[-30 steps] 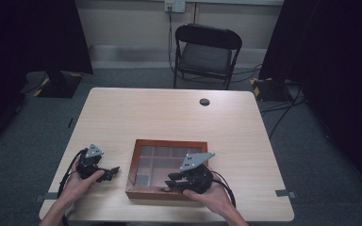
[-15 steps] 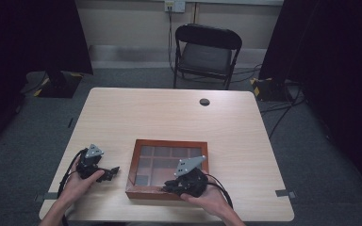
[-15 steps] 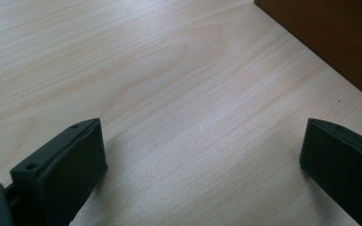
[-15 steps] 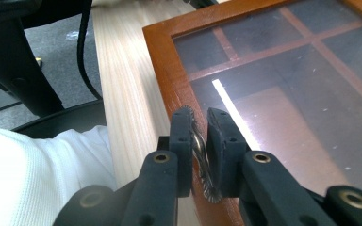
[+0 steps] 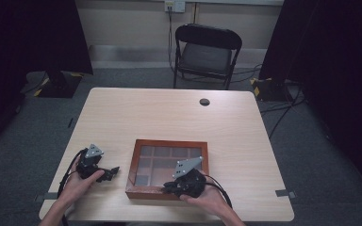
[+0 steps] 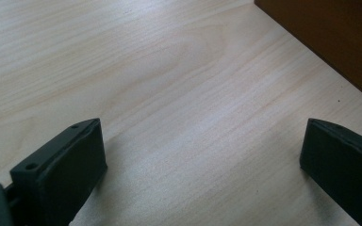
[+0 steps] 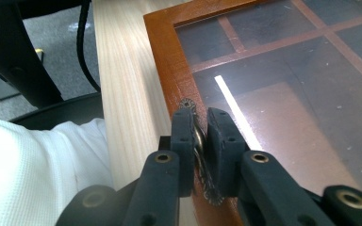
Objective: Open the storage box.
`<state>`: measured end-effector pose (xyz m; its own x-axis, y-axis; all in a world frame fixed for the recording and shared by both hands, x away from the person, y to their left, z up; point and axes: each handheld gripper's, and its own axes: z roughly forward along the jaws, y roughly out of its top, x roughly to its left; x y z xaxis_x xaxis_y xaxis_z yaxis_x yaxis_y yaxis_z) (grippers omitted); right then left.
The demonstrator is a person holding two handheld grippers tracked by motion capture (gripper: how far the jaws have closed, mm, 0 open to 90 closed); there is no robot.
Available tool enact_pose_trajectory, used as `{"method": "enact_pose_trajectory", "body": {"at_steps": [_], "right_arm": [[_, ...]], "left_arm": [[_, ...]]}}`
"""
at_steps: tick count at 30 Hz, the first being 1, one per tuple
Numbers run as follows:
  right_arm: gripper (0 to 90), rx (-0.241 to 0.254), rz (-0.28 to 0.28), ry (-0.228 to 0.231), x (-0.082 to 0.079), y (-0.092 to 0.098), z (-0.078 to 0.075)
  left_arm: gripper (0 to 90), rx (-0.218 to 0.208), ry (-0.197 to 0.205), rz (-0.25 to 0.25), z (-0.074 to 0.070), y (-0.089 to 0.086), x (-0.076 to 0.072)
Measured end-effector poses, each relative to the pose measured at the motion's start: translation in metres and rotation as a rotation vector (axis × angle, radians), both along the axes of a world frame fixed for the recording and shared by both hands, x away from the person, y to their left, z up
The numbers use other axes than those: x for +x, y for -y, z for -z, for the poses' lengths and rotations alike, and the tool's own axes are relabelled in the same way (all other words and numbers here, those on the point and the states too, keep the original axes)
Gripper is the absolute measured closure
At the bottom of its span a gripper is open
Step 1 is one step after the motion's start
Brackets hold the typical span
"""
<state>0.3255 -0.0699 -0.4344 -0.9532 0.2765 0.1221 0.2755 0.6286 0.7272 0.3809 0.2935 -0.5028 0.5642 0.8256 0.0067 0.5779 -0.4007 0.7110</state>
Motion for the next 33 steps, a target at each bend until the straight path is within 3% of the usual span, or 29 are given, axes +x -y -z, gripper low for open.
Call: {"method": "enact_pose_trajectory", "body": {"at_steps": [14,20,28,33], "right_arm": [[82.3,-0.019,-0.028,0.004,0.003,0.0,-0.005],[82.3,0.024,-0.025,0.011,0.005,0.005,-0.019],[82.4,0.036,-0.028,0.017,0.009,0.005,-0.033],[82.5,0.038,-0.029,0.012,0.01,0.005,-0.035]], "left_arm": [[0.1,0.001,0.0,-0.001,0.0,0.0,0.0],[0.1,0.001,0.0,0.0,0.0,0.0,0.0],[0.2,-0.002,0.0,-0.002,0.0,0.0,0.0],[0.1,0.001,0.0,-0.001,0.0,0.0,0.0]]}}
